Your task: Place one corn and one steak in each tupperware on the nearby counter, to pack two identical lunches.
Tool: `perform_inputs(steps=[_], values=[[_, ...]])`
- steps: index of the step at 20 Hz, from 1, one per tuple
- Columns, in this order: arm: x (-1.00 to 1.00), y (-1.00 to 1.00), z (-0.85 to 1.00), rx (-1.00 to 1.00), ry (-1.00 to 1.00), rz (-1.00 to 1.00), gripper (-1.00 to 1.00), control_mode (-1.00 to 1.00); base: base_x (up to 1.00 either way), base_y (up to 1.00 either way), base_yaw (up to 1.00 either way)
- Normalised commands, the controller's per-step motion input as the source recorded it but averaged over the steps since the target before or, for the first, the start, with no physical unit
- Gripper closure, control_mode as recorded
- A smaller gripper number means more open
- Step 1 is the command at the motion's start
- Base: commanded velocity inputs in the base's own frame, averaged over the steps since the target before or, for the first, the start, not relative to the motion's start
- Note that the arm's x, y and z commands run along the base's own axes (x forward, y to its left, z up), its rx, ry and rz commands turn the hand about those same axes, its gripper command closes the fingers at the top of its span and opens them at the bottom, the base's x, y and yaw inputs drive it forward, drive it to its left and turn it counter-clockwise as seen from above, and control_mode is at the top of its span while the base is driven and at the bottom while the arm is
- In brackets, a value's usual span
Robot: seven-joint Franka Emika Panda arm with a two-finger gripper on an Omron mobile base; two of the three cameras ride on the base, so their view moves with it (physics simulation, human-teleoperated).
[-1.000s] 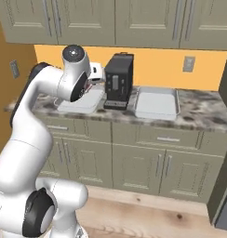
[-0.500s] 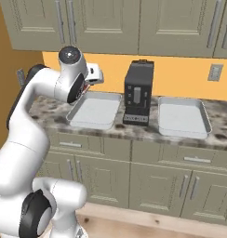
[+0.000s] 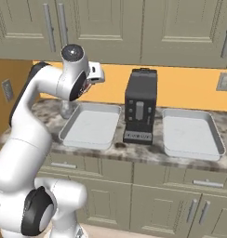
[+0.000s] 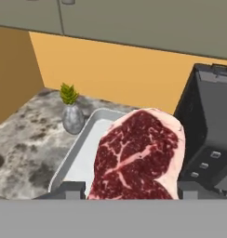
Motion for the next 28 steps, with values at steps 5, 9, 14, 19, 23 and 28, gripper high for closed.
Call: perform_inputs(steps=[5, 9, 14, 19, 23, 28], values=[[0.00, 0.00, 0.00, 0.00, 0.00, 0.00, 1.00, 1.00, 0.35, 0.35, -0.06], [0.00, 0.00, 0.00, 0.00, 0.00, 0.00, 1.00, 1.00, 0.52, 0.28, -0.06], [0.00, 0.07, -0.25, -0.05, 0.00, -0.01, 1.00, -1.00, 0.12, 0.14, -0.03], [0.00, 0.21, -0.78, -0.13, 0.00, -0.01, 1.00, -1.00, 0.00, 0.00, 0.00], [0.10, 0.23, -0.79, -0.09, 0.00, 0.00, 1.00, -1.00, 0.00, 0.00, 0.00], [0.18, 0.15, -0.70, -0.03, 0.04, 0.00, 1.00, -1.00, 0.00, 0.00, 0.00]])
